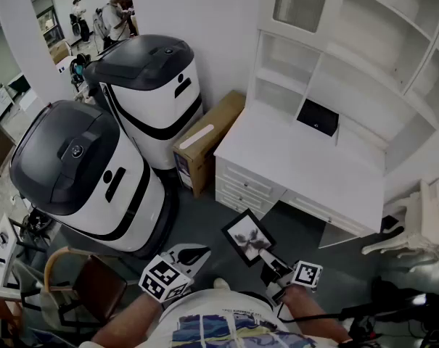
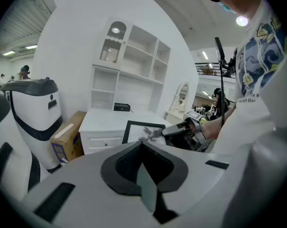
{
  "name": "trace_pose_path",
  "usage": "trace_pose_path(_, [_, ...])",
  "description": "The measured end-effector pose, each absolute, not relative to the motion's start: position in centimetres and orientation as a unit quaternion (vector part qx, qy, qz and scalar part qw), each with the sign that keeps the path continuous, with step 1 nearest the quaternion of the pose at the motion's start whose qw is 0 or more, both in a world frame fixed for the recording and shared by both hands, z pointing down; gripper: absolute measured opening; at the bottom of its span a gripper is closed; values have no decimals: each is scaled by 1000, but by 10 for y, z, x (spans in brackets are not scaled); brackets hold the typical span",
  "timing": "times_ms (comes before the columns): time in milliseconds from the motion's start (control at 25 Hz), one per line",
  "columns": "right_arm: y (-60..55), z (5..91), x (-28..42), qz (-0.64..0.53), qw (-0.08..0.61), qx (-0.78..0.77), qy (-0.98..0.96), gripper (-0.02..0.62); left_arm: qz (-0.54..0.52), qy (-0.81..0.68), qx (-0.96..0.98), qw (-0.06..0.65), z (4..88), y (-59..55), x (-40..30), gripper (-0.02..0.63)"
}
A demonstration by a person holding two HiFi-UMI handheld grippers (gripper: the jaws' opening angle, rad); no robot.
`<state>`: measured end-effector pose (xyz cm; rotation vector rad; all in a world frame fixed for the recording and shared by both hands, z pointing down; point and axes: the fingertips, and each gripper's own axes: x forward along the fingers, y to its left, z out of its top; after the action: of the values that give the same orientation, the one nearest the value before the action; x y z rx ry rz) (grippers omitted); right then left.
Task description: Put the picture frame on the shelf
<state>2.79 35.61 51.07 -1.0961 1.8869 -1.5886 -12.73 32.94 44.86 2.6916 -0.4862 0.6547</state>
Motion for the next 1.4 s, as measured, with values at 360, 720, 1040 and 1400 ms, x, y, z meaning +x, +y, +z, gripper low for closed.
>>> trace_pose_path(360, [357,526,87,-583,230,-402,667,87,215,-181,943,177,448,324,-72,12])
trace_pose_path(720, [299,537,109,-583,253,-430,642,87,217,-170,945,178,455,280,-69,12])
trace_pose_path(1040, [207,536,116,-582,274,-463,610,87,205,-137,953,174,458,189,-72,12])
trace_pose_path(1400, [96,528,124,-553,288,-498,602,87,208,-95,961,158,452,91,-91,12])
